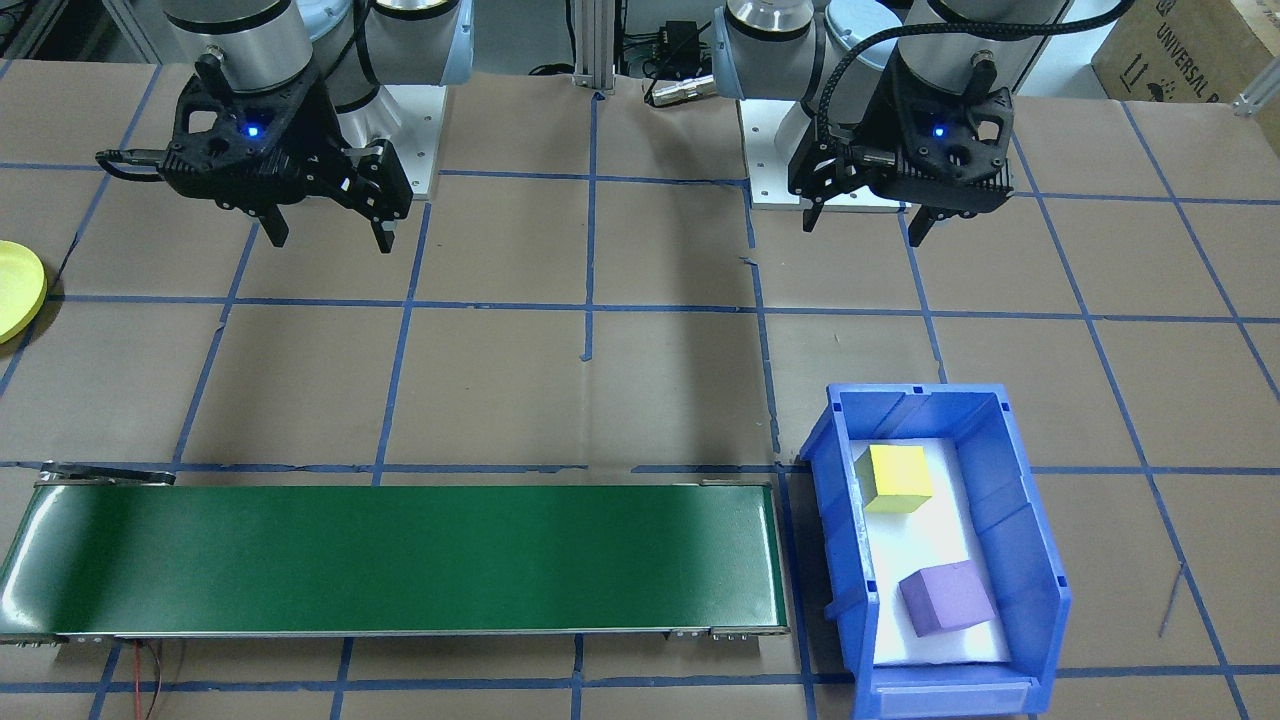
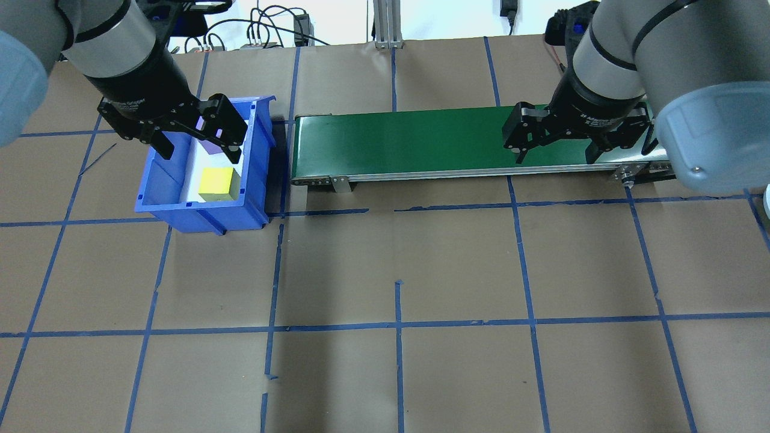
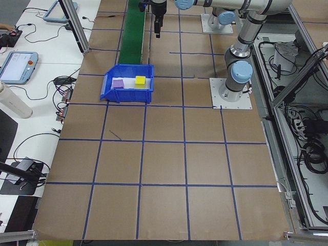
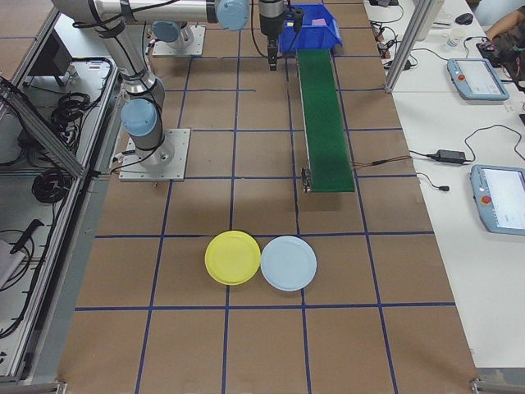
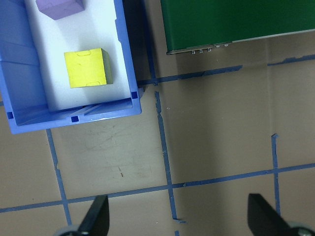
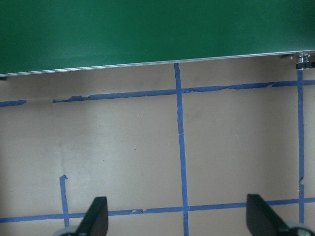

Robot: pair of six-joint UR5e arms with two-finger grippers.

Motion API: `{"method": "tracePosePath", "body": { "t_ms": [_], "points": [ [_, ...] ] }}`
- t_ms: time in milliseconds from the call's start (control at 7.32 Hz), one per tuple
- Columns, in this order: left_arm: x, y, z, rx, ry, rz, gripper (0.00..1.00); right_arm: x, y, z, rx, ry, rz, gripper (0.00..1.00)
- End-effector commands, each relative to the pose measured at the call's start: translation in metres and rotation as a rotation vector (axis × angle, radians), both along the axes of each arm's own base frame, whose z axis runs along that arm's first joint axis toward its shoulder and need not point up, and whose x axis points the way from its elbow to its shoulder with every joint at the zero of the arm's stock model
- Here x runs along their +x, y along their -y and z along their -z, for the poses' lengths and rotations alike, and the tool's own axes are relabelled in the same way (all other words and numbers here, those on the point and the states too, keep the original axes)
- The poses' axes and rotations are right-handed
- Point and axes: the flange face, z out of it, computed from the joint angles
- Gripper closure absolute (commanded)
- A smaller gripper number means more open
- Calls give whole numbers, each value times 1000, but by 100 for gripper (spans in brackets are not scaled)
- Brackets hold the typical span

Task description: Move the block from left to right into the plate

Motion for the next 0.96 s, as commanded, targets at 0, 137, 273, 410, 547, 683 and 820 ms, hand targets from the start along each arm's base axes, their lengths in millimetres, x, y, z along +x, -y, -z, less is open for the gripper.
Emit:
{"method": "tracePosePath", "body": {
  "t_ms": [0, 137, 273, 410, 547, 683, 820],
  "points": [
    [1, 0, 0, 0, 0, 0, 0, 0, 0, 0, 0, 0, 0, 0],
    [1, 0, 0, -2, 0, -1, 0, 0, 0, 0, 0, 0, 0, 0],
    [1, 0, -1, -2, 0, -2, 0, 0, 0, 0, 0, 0, 0, 0],
    [2, 0, -2, -3, 2, -3, 0, 0, 0, 0, 0, 0, 0, 0],
    [10, 1, -4, -9, 2, -18, 0, 0, 0, 0, 0, 2, 0, 0],
    [49, 18, 6, 5, -4, -75, 0, 0, 0, 0, 0, 0, 0, 0],
    [78, 54, 39, 69, -6, -90, 0, 0, 0, 0, 0, 0, 0, 0]
  ]
}}
